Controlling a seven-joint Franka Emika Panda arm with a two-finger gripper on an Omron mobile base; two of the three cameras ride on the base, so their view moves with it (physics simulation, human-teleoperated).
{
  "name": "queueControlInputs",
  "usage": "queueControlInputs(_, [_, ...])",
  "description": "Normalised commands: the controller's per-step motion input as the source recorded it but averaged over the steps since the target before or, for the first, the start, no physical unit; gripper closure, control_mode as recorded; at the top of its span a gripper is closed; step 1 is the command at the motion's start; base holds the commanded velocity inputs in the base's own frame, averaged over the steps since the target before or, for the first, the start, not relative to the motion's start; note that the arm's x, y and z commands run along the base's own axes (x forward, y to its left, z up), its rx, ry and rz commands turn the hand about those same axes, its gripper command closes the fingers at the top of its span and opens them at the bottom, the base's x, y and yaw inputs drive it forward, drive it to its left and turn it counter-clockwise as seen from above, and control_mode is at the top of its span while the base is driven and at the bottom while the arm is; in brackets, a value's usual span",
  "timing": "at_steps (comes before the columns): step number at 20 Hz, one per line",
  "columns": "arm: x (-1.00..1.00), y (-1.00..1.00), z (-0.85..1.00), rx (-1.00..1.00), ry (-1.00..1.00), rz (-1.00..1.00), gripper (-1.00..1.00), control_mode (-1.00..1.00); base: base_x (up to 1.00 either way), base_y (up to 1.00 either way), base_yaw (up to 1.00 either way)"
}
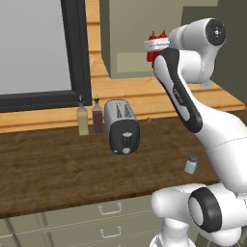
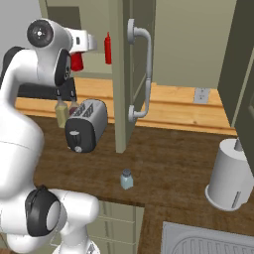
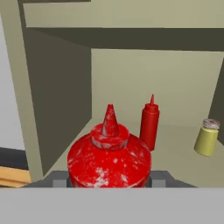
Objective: Put the shaker and condiment bottle from the counter next to their counterparts in the cabinet.
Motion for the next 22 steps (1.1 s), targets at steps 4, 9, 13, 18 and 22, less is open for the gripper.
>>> queueControlInputs(4, [0.13, 0.0, -0.09, 0.0, -0.1, 0.0, 1.0, -1.0, 0.0, 0.0, 0.0])
queueControlInputs(9, [0.24, -0.05, -0.04, 0.0, 0.0, 0.0, 1.0, -1.0, 0.0, 0.0, 0.0])
queueControlInputs(13, [0.34, -0.13, 0.0, 0.0, 0.0, -0.01, 1.0, -1.0, 0.0, 0.0, 0.0])
queueControlInputs(18, [0.26, -0.02, 0.0, 0.0, 0.0, 0.0, 1.0, -1.0, 0.0, 0.0, 0.0])
queueControlInputs(22, [0.33, 0.0, 0.0, 0.0, 0.0, 0.0, 1.0, -1.0, 0.0, 0.0, 0.0])
